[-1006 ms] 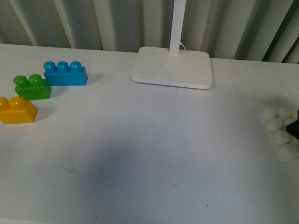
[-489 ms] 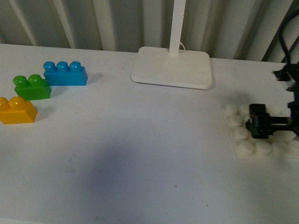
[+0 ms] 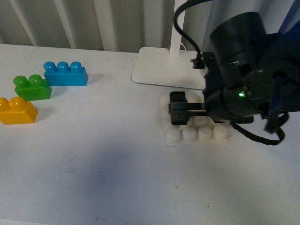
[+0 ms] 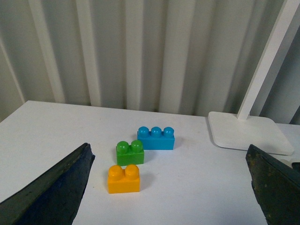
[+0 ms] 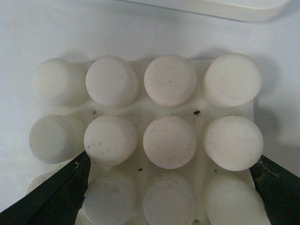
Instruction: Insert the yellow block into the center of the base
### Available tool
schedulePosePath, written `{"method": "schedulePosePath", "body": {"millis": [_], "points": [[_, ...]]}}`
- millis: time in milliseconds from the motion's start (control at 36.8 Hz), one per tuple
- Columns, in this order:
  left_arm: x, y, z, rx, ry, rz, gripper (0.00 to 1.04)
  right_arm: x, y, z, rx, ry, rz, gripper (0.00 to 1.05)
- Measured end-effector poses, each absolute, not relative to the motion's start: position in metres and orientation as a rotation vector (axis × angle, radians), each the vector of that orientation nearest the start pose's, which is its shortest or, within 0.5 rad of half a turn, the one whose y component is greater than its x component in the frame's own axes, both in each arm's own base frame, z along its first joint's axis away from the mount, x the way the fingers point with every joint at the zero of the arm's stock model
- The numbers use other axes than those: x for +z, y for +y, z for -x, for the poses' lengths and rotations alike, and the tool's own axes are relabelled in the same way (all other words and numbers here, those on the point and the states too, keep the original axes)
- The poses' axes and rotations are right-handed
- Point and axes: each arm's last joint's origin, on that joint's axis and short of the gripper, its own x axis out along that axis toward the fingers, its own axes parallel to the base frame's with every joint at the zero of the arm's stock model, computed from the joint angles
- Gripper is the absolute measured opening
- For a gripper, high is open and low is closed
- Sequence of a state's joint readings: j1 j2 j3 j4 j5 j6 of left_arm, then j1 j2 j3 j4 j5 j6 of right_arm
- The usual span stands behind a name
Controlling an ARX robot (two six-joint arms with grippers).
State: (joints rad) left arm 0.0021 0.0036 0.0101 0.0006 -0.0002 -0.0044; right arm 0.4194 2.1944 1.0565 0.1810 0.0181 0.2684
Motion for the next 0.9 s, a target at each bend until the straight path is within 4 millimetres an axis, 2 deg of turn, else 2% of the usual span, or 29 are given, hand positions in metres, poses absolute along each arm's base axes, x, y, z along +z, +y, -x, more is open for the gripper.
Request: {"method": "schedulePosePath", "body": {"millis": [109, 299, 598, 734, 897], "points": [[0.167, 0.000, -0.097, 0.002, -0.007, 0.004, 0.98, 0.041, 0.185, -0.357, 0.249, 0.978, -0.053, 0.96], [0.167, 0.000, -0.097, 0.002, -0.007, 0.005, 0.98, 0.043, 0.210, -0.363, 0.254, 0.978, -0.092, 0.96], [0.167, 0.000, -0.097, 0.002, -0.007, 0.004, 0.98, 0.047, 0.266, -0.363, 0.313, 0.992, -0.156, 0.96], [0.167, 0.000, -0.097, 0.002, -0.007, 0.004, 0.98, 0.049, 0.280, -0.365, 0.332, 1.002, -0.202, 0.96], [0.167, 0.000, -0.097, 0.002, -0.007, 0.004, 0.98, 0.051, 0.287, -0.370, 0.340, 1.009, -0.263, 0.96]]}}
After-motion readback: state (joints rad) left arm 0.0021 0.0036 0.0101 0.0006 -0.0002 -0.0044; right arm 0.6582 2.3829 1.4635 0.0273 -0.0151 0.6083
